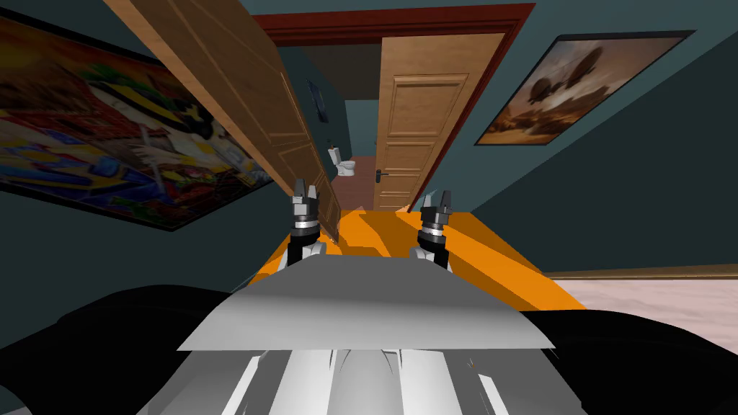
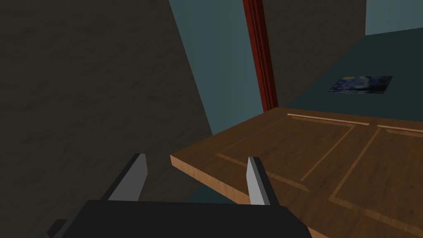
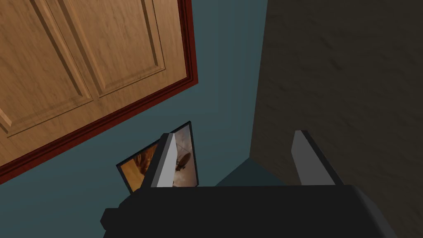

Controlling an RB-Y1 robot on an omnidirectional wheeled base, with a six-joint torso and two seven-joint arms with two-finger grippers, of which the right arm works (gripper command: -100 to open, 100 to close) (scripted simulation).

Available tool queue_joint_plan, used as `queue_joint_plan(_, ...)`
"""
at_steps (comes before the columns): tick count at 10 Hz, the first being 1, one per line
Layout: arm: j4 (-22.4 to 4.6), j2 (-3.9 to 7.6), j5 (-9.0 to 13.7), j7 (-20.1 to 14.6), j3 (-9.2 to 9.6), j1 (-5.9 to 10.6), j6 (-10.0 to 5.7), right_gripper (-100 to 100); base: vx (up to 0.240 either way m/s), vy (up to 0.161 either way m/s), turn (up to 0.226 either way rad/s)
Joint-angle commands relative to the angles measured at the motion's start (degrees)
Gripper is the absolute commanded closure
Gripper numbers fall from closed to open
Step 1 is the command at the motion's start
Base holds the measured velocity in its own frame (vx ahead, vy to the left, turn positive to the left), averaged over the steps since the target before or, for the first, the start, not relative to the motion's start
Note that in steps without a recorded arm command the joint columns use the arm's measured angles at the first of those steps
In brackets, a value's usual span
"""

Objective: Pull the door open

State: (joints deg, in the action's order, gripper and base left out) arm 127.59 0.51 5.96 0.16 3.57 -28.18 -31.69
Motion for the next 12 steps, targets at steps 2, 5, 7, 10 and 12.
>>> queue_joint_plan(2,-2.39,0.64,-0.21,-0.36,0.25,1.51,0.09,-100,0.024,-0.035,-0.041)
queue_joint_plan(5,-5.67,1.38,-0.49,-0.86,0.59,3.58,0.21,-100,0.117,0.040,-0.040)
queue_joint_plan(7,-8.30,1.88,-0.72,-1.26,0.87,5.24,0.30,-100,0.093,0.019,-0.041)
queue_joint_plan(10,-11.27,2.38,-0.97,-1.71,1.18,7.12,0.41,-100,0.081,0.014,-0.043)
queue_joint_plan(12,-13.47,2.71,-1.16,-2.04,1.41,8.51,0.49,-100,0.082,0.006,-0.038)
